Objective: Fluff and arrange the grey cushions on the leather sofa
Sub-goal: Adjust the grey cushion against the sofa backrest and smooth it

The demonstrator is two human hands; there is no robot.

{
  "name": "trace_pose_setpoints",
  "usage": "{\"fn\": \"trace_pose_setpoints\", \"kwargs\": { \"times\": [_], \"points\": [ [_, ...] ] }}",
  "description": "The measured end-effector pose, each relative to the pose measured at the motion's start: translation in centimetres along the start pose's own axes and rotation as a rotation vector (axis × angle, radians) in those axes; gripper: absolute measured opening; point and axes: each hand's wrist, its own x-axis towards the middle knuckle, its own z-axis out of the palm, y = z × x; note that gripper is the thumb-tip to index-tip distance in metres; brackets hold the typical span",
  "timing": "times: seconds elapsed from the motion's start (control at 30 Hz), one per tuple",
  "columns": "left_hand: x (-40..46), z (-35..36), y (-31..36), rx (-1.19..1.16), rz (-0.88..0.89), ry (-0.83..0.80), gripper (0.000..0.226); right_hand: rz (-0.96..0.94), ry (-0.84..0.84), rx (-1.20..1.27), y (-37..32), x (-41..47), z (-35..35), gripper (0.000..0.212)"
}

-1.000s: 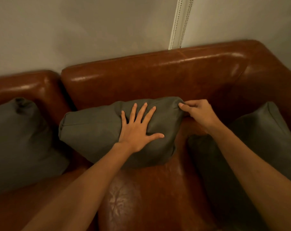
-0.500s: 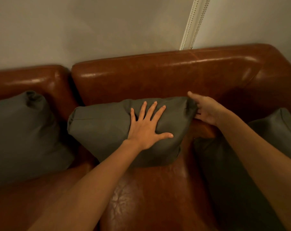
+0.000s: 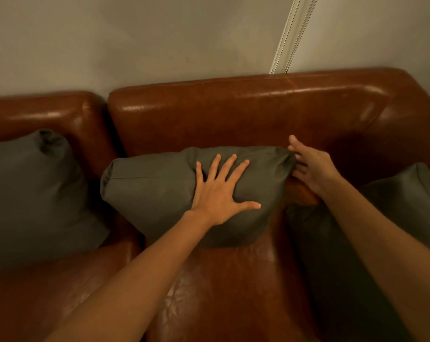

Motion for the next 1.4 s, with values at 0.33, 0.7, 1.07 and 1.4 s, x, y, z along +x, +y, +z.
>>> {"fn": "trace_pose_setpoints", "kwargs": {
  "times": [0.33, 0.7, 1.07, 1.4],
  "points": [
    [9.5, -3.5, 4.4, -0.268, 0.062, -0.034, 0.046, -0.182, 0.114, 0.087, 4.0, -2.3, 1.1, 0.014],
    [12.9, -2.6, 4.2, -0.139, 0.098, 0.04, 0.034, -0.535, 0.245, -0.527, 4.4, -2.0, -0.8, 0.027],
    [3.5, -8.3, -11.2, -0.048, -0.348, 0.266, 0.029, -0.499, 0.499, -0.401, 3.4, -0.3, 0.2, 0.024],
    [-3.3, -7.2, -18.9, -0.649, -0.6, 0.451, 0.018, -0.58, 0.878, -0.453, 3.1, -2.5, 9.9, 0.048]
  ]
}}
